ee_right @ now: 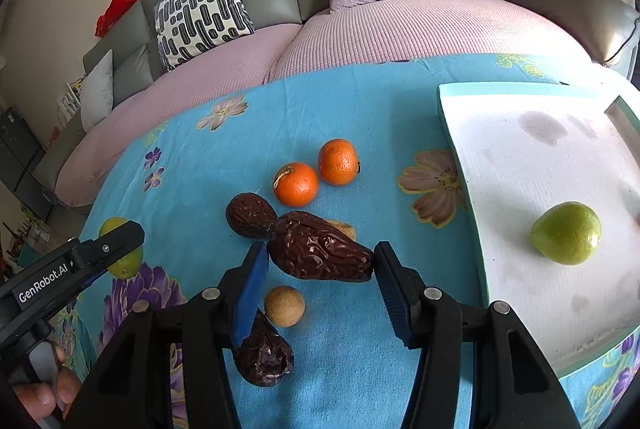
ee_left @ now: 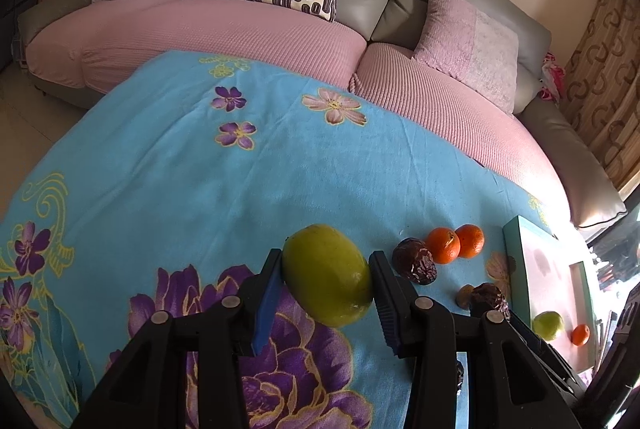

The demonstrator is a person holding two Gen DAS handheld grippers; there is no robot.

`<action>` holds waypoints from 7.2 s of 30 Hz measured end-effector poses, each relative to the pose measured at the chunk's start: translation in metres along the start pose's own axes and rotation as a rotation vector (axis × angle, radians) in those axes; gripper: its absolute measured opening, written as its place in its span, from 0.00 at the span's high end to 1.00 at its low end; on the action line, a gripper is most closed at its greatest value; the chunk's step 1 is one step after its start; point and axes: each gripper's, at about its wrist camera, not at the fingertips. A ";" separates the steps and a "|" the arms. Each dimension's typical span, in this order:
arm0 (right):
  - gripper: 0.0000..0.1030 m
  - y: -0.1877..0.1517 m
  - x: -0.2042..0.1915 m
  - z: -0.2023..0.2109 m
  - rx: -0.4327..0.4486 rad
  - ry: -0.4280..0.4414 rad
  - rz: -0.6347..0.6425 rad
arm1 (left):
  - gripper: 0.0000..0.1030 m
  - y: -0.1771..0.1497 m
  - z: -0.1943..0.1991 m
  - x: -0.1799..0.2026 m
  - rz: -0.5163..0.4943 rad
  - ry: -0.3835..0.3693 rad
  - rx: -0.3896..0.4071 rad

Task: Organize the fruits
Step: 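Grasp the large dark red date with the right gripper, then carry the date in the right gripper while the left gripper carries the green fruit toward the tray, then open the right gripper to drop the date while the left gripper releases the green fruit, then move both grippers back from the tray toward the fruit pile, then grasp the small brown nut with the right gripper while the left gripper grasps a dark date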

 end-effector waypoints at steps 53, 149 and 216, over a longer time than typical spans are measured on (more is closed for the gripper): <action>0.45 0.070 0.209 0.125 0.160 -0.394 -0.051 | 0.56 -0.085 0.024 0.239 -0.440 -0.389 -0.136; 0.10 0.032 0.216 0.093 0.015 -0.351 -0.002 | 0.00 -0.059 -0.016 0.152 -0.338 -0.045 -0.079; 0.60 0.000 0.014 -0.029 -0.042 0.116 0.226 | 0.42 -0.015 -0.086 0.057 -0.054 -0.105 -0.168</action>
Point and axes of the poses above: each gripper's, at about its wrist camera, not at the fingertips, and z roughly against the way its jaws point, x to its right, y to its top, and after that the axes turned 15 degrees about x, right-handed
